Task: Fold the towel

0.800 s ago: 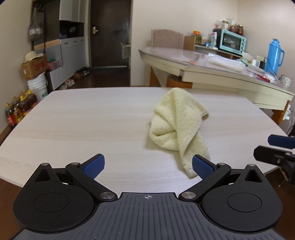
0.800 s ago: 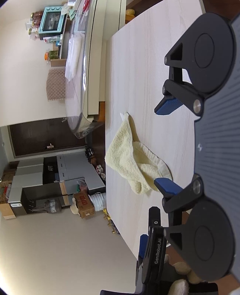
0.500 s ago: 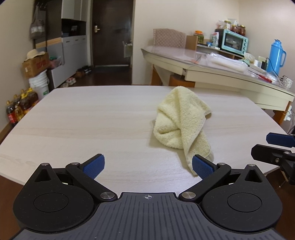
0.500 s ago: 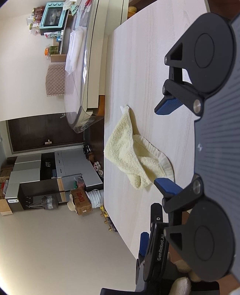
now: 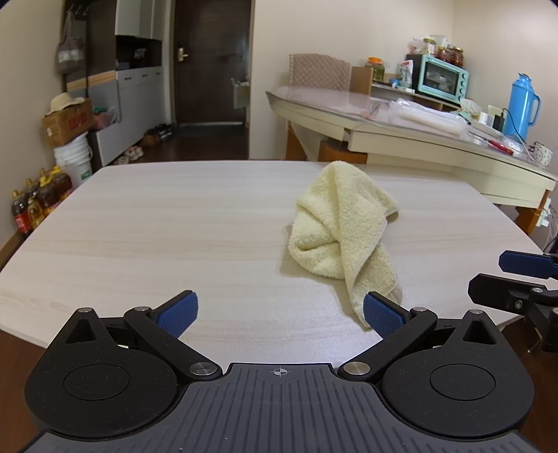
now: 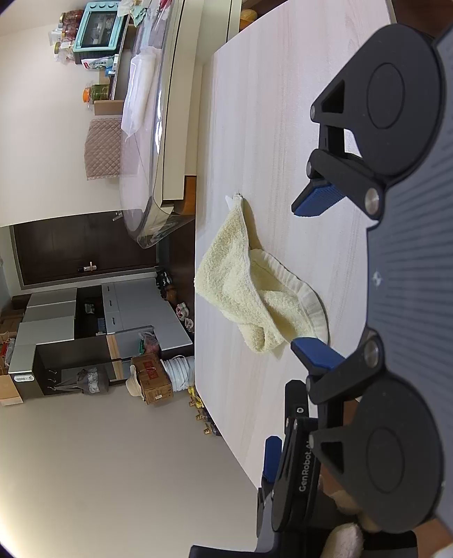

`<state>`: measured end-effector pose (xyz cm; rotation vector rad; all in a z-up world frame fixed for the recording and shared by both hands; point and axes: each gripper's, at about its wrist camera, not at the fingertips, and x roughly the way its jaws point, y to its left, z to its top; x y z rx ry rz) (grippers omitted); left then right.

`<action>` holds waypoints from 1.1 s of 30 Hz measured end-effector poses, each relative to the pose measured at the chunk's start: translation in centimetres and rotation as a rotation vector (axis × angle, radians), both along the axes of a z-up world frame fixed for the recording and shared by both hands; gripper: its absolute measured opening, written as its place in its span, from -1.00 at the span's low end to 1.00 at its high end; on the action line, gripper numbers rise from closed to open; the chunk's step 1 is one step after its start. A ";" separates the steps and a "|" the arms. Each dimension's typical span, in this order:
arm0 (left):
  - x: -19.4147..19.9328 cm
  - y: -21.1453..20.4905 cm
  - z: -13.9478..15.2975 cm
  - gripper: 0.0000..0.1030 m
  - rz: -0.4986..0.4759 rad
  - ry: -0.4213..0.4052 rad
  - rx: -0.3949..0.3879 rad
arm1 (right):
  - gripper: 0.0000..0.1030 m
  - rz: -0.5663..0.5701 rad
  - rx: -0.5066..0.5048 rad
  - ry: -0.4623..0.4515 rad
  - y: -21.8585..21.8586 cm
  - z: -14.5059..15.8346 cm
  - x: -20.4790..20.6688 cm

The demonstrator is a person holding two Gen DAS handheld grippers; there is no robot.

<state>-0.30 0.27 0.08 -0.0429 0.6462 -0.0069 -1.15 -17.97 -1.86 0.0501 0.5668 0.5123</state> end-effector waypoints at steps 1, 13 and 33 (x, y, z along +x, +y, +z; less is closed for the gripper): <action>0.0 0.0 -0.1 1.00 0.000 0.000 -0.001 | 0.53 0.001 0.000 0.001 0.0 0.0 0.0; 0.1 -0.1 -0.3 1.00 0.001 0.001 0.000 | 0.53 0.002 0.003 0.006 0.0 -0.1 0.0; 1.9 0.3 -0.1 1.00 0.001 0.020 0.014 | 0.53 -0.008 0.026 0.035 0.3 -0.5 3.0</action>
